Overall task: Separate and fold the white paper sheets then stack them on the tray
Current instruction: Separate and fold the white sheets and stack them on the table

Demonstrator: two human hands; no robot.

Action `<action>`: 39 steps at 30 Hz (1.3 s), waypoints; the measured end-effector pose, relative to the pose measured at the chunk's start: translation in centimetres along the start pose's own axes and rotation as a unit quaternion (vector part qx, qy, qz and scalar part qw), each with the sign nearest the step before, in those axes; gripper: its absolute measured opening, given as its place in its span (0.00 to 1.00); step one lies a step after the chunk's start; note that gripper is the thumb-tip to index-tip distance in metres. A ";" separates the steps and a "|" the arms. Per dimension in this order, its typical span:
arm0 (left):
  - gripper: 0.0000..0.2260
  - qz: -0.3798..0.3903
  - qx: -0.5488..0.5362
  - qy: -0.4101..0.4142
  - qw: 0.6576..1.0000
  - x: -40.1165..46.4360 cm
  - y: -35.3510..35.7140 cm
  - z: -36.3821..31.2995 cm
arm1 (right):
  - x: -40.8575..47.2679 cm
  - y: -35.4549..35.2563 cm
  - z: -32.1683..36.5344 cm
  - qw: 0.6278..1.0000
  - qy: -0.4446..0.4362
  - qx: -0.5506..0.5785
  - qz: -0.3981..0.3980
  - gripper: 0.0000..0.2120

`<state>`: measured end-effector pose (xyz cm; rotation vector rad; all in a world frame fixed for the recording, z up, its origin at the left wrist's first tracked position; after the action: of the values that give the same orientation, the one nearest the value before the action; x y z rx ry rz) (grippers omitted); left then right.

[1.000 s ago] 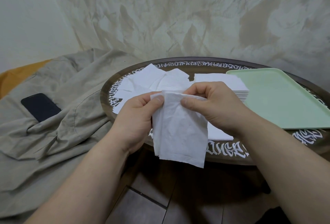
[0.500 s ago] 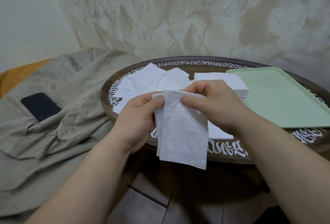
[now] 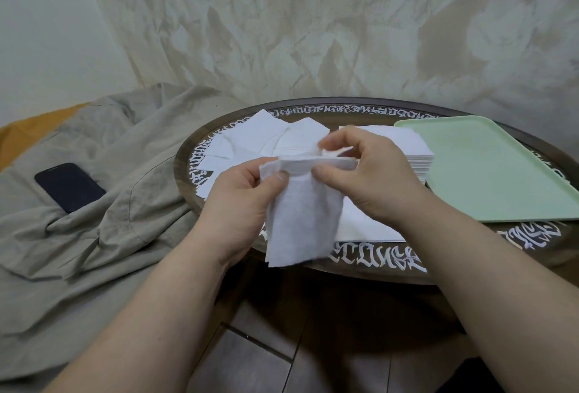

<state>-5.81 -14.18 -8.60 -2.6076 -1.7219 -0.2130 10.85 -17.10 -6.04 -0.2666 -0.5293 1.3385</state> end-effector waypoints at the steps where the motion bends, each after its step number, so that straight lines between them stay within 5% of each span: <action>1: 0.12 -0.003 0.004 0.003 1.000 0.0 -0.2 0.0 | 0.0 -0.2 0.0 1.000 -0.001 -0.007 -0.011 0.15; 4: 0.13 -0.012 -0.005 0.005 1.000 0.1 -0.6 0.0 | 0.2 -0.2 -0.7 0.999 0.017 0.035 0.001 0.22; 8: 0.08 -0.019 -0.034 0.004 0.999 0.3 -0.7 0.1 | 0.0 -0.2 -0.7 0.997 0.015 0.072 0.000 0.08; 19: 0.11 0.014 -0.067 -0.016 0.998 0.0 0.0 -0.2 | -0.2 0.8 -0.4 0.987 0.023 0.145 0.067 0.04; 24: 0.21 -0.102 -0.005 0.027 0.994 0.2 -1.5 -1.0 | -0.2 -0.7 -0.9 0.993 0.038 0.113 -0.003 0.03; 28: 0.19 -0.168 0.016 0.048 0.984 0.3 -2.6 -1.4 | -0.4 -0.9 -0.6 0.999 0.022 0.032 0.014 0.07; 37: 0.08 -0.020 0.090 0.060 0.994 -0.1 0.1 -0.7 | -1.2 1.7 1.2 0.989 -0.017 0.054 0.137 0.12; 39: 0.17 -0.033 0.147 0.061 0.987 0.1 0.1 -0.6 | -1.2 1.6 1.0 0.989 -0.013 0.068 0.128 0.13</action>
<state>-5.74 -14.21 -7.99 -2.2827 -1.6587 -0.1069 8.78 -17.97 -6.17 -0.2099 -0.4346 1.6222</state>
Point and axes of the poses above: each hand's wrist, its own x-axis towards the middle knuckle, its own y-axis out of the palm, z = x × y, the point moved 5 cm from there along x, towards the middle knuckle, and after that the axes turned 4 degrees about z, right-handed, at the moved point
